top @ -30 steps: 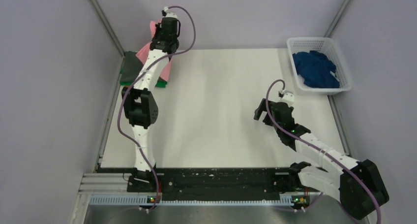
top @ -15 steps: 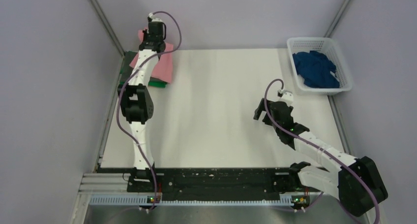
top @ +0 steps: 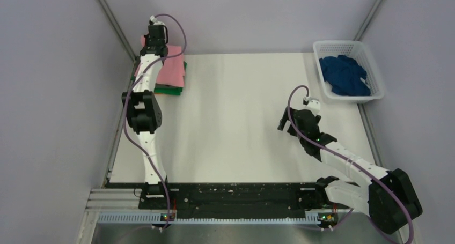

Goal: Fold and stack the t-shirts
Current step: Put the neatly folded tshirt into the corner of the board with the left arm

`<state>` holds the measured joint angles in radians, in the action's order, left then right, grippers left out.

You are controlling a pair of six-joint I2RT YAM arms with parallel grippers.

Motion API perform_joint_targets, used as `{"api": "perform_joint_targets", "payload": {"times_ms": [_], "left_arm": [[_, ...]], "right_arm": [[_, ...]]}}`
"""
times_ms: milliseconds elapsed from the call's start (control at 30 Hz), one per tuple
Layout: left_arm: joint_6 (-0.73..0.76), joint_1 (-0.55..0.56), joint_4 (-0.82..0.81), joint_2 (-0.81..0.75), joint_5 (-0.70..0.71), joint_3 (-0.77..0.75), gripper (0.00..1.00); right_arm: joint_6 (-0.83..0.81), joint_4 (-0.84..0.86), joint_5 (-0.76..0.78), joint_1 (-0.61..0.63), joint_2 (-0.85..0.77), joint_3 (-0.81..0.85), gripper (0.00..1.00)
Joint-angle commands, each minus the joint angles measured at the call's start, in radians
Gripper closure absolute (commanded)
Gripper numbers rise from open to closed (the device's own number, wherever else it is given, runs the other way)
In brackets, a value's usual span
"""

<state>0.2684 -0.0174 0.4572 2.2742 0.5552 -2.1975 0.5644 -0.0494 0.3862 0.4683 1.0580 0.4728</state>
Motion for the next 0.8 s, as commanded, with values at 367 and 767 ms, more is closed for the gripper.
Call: {"api": "perform_joint_targets", "payload": {"times_ms": [367,767], "left_arm": [[0.093,-0.056,-0.193,0.104,0.099,-0.088,1.00],[0.109,-0.071,-0.281,0.137,0.156,-0.095,0.28]], "right_arm": [[-0.031,-0.034,0.046,-0.003,0.014,0.079,0.01],[-0.043,-0.060,0.065,-0.003,0.030,0.100,0.01]]}}
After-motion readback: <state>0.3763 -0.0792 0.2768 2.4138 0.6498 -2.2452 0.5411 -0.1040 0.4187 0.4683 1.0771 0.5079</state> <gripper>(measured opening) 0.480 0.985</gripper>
